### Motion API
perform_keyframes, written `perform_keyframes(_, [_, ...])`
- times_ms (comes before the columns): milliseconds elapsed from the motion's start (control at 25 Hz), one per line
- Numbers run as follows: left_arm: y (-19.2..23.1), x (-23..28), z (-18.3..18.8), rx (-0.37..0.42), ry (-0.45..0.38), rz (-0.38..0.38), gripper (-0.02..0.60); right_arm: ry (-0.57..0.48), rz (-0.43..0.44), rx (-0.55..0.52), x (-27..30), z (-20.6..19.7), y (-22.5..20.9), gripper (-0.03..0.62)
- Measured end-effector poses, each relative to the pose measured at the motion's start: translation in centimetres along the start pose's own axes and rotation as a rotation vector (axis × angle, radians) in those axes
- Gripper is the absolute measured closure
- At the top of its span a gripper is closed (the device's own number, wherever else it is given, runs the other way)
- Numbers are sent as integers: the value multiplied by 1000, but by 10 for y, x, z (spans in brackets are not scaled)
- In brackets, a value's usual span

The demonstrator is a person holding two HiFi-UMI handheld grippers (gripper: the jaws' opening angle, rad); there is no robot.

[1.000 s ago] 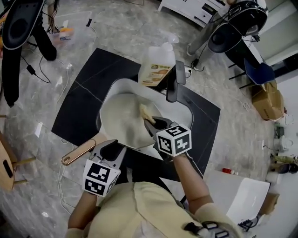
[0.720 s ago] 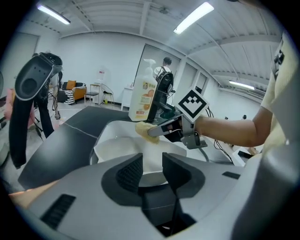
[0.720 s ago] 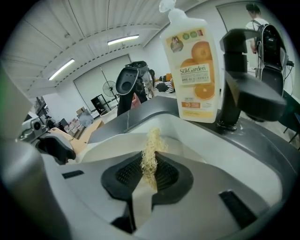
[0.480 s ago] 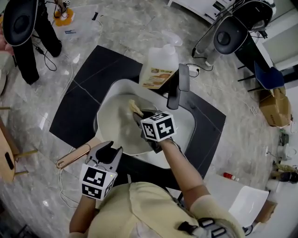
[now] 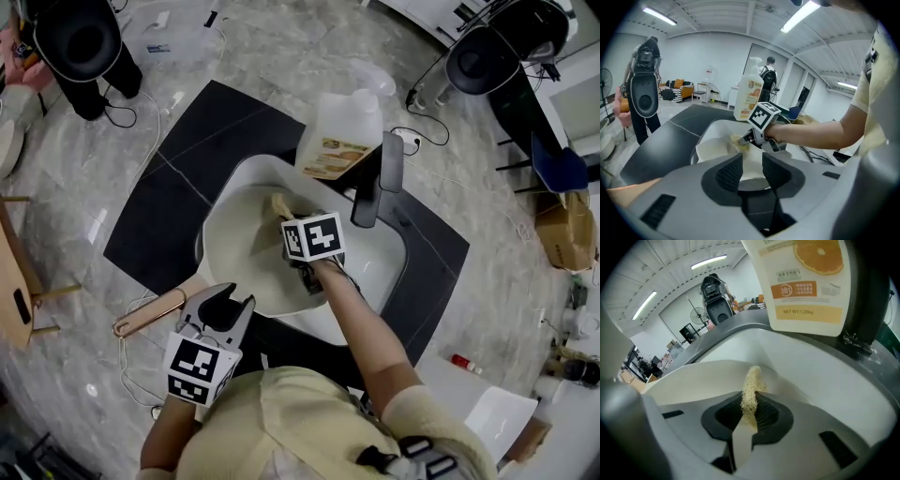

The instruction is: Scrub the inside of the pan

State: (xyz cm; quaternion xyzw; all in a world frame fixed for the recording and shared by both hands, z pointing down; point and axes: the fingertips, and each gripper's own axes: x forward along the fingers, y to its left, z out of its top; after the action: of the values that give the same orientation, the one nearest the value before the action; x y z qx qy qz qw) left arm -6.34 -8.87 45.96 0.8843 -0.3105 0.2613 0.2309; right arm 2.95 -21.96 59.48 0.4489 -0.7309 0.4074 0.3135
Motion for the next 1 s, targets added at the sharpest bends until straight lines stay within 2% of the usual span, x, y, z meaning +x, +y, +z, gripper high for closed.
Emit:
perform_keyframes(280, [-1,4,-1,16,-1,5,448,-8,-87,71,17,-3,-16,540])
perform_keyframes(520, [-1,4,-5,1,0,7,448,36,-83,66,39,-8,-4,540])
perform_keyframes(640, [1,-1,-10,-15,1,12,448,36,-48,41,47,-6,10,540])
perform_keyframes(1000, [2,-7,-19,-38,-3,7,448,24,131,-29,55,-2,56,540])
